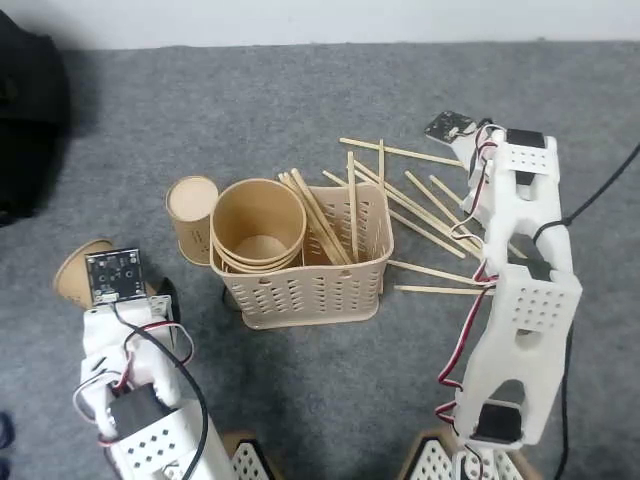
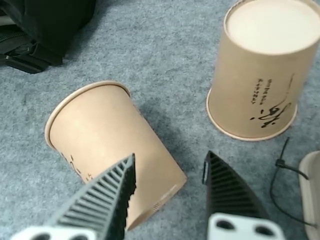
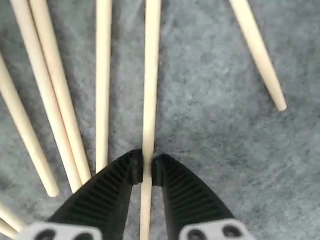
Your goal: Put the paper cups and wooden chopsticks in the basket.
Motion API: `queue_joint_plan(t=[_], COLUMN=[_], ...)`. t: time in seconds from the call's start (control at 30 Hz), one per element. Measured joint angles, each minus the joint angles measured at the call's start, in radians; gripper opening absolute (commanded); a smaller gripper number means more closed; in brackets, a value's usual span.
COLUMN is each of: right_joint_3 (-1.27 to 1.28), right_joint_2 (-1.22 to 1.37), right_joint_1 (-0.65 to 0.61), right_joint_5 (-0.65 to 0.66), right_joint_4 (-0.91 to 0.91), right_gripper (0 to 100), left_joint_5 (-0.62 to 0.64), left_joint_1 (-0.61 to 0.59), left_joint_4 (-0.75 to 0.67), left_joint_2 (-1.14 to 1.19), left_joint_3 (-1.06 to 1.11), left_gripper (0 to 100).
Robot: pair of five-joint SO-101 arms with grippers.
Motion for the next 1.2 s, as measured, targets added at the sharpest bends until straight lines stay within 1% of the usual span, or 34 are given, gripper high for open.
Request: queue_joint_plan(t=[0.13,0.37,0.47,0.67,0.8,0.93,1.03,1.13,1.2], right_joint_3=[0.003,0.005,0.005,0.005,0.005,0.005,0.005,0.005,0.031], right_joint_2=[-0.041,-0.210,-0.331,-0.608,-0.758,-0.882,-0.988,-1.094,-1.154], right_joint_1=[-0.003,-0.017,-0.020,-0.066,-0.124,-0.218,-0.272,-0.278,-0.287], right_joint_5=[0.002,-0.005,-0.046,-0.146,-0.295,-0.506,-0.712,-0.961,-1.088], right_joint_4=[0.006,0.072,0.092,0.100,0.100,0.081,0.023,-0.055,-0.112], right_gripper=[0.6,0.6,0.6,0.6,0.6,0.6,0.6,0.6,0.6], left_joint_5=[0.000,0.000,0.000,0.000,0.000,0.000,0.000,0.000,0.000], left_joint_1=[0.000,0.000,0.000,0.000,0.000,0.000,0.000,0.000,-0.002], left_joint_4=[0.000,0.000,0.000,0.000,0.000,0.000,0.000,0.000,0.000], left_joint_2=[0.000,0.000,0.000,0.000,0.000,0.000,0.000,0.000,0.000], left_joint_3=[0.000,0.000,0.000,0.000,0.000,0.000,0.000,0.000,0.000], left_gripper=[21,21,21,21,21,21,21,21,21])
